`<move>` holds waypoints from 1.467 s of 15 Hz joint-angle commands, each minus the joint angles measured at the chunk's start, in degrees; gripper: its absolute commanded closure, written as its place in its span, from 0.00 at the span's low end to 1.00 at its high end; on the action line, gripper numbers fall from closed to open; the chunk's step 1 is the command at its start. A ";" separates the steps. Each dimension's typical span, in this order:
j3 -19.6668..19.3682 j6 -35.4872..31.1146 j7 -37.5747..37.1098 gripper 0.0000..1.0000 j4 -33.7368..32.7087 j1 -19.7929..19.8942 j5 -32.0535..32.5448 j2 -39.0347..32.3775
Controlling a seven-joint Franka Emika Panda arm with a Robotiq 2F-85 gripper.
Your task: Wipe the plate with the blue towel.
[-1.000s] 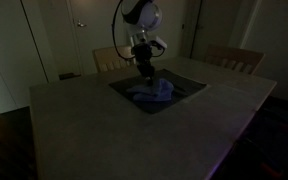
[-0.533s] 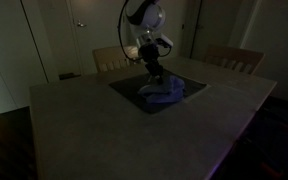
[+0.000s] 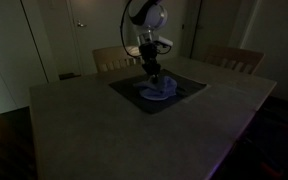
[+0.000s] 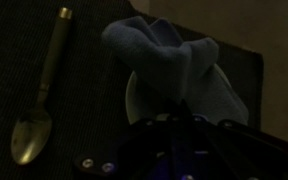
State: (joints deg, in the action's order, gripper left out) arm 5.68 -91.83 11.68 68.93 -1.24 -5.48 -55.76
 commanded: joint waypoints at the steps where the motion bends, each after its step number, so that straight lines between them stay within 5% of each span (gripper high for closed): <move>1: -0.34 -5.62 -1.45 0.99 2.39 -1.07 0.77 2.46; 10: -0.74 -14.74 -9.75 0.99 0.21 -6.86 4.07 3.90; 18: -0.38 -34.03 -14.18 0.99 -0.38 -7.14 2.23 0.47; 22: -0.77 -37.31 -15.52 0.99 -0.54 -7.15 2.58 -1.05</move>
State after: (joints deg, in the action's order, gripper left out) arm 5.44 -126.93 -2.83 68.41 -8.42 -2.46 -55.94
